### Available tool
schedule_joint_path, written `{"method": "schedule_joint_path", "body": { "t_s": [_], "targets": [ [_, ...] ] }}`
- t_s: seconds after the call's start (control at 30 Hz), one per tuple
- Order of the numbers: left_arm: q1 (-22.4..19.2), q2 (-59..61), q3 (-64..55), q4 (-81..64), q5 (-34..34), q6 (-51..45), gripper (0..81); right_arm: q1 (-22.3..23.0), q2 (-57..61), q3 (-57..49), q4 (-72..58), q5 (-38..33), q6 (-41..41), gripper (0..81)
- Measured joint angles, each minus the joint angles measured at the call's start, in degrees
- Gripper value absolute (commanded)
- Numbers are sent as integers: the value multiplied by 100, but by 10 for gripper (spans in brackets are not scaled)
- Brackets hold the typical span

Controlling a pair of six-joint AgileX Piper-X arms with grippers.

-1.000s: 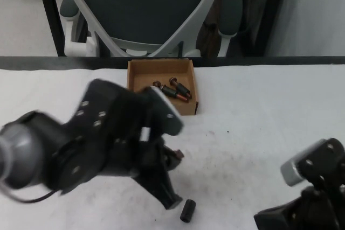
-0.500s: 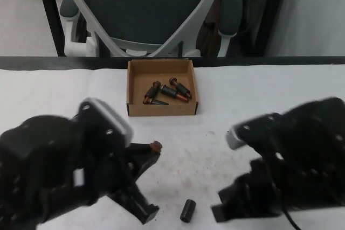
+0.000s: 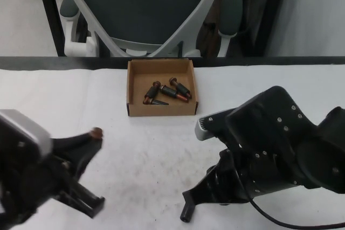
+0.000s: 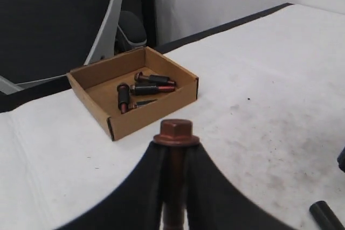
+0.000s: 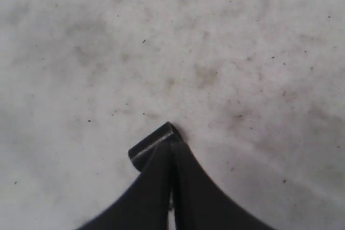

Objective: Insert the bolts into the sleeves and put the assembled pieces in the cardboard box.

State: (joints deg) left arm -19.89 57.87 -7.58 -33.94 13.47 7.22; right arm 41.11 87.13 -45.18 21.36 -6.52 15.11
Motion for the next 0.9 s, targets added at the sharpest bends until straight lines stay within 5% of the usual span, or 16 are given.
{"method": "schedule_joint_path", "body": {
  "t_s": [0.13,0.2,0.37,0.9],
  "targets": [
    [201,-47,0,-123,364,-335,8,0,22,0,-29,-12,135,494],
    [244,-45,0,-157,476,-430,8,0,22,0,-64,-9,210,557],
    [253,-45,0,-170,594,-553,8,0,91,-148,-87,-18,686,503],
    [253,-45,0,-211,618,-796,8,0,1148,-1150,1359,12,1855,501]
  ]
}}
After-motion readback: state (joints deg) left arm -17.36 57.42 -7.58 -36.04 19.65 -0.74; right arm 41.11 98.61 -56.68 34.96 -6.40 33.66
